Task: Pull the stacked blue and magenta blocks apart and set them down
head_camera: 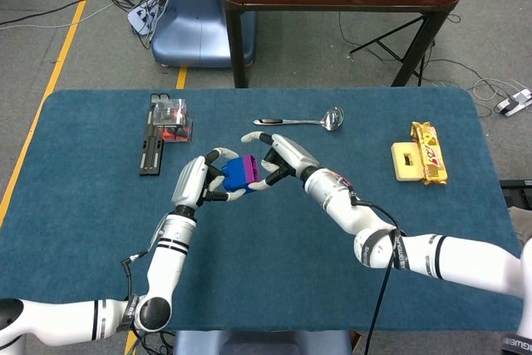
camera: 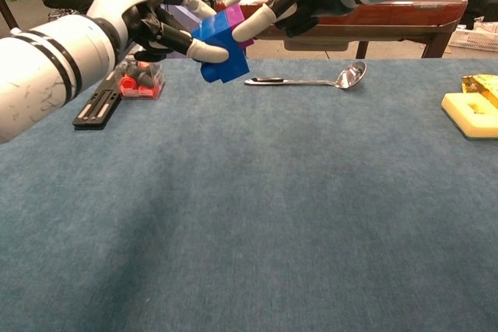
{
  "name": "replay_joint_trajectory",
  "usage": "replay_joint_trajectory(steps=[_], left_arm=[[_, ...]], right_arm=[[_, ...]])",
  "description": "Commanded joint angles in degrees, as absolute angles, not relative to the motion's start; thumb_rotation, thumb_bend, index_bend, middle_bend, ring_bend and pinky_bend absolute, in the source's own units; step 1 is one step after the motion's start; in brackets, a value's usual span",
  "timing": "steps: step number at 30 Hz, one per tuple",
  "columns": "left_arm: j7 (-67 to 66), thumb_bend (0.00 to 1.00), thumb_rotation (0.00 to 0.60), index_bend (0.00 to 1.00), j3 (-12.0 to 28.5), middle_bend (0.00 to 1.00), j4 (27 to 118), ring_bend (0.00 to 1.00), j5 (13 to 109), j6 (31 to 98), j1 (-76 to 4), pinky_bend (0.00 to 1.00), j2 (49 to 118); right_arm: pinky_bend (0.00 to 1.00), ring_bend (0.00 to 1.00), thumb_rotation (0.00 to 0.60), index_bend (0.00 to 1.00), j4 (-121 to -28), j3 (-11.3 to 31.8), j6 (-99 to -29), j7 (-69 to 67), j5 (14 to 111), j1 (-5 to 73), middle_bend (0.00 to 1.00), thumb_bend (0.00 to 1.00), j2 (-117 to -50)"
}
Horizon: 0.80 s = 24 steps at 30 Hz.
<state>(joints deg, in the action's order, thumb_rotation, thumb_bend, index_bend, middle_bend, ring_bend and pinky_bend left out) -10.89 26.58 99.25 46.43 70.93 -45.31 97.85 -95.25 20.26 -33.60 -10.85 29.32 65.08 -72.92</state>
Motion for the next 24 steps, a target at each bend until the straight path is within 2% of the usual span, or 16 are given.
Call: replay_joint_trajectory(steps=[1, 12, 20, 24], left_arm=[[-10.8, 0.32, 0.600, 0.65, 26.6, 1.00, 99.3, 0.93, 46.5, 70.9, -45.3, 1.00, 97.9], [-10.5, 0.32, 0.600, 0.65, 26.6, 1.00, 99.0, 0.93, 46.5, 70.8, -45.1, 1.00, 98.0], [-10.0, 0.32, 0.600, 0.65, 26.3, 1.00, 98.7, 0.93, 46.6, 70.6, -44.8, 1.00, 97.9], [-9.7, 0.32, 0.600, 0.65, 26.4, 1.00, 98.7, 0.93, 46.8, 70.5, -44.6, 1.00, 97.9]], right_arm=[[1.00, 1.00, 0.600, 0.22, -95.2, 20.3, -33.6, -11.0, 29.5, 65.0, 1.00, 0.00, -73.0], [1.00, 1.00, 0.600, 0.37, -95.0, 20.6, -33.5, -12.1, 30.8, 64.4, 1.00, 0.00, -73.2], [1.00, 1.00, 0.600, 0.51, -94.7, 20.9, -33.2, -13.1, 31.8, 63.8, 1.00, 0.01, -73.5], [1.00, 1.00, 0.600, 0.52, -94.2, 21.2, -32.2, -13.8, 32.4, 63.8, 1.00, 0.01, -73.9]])
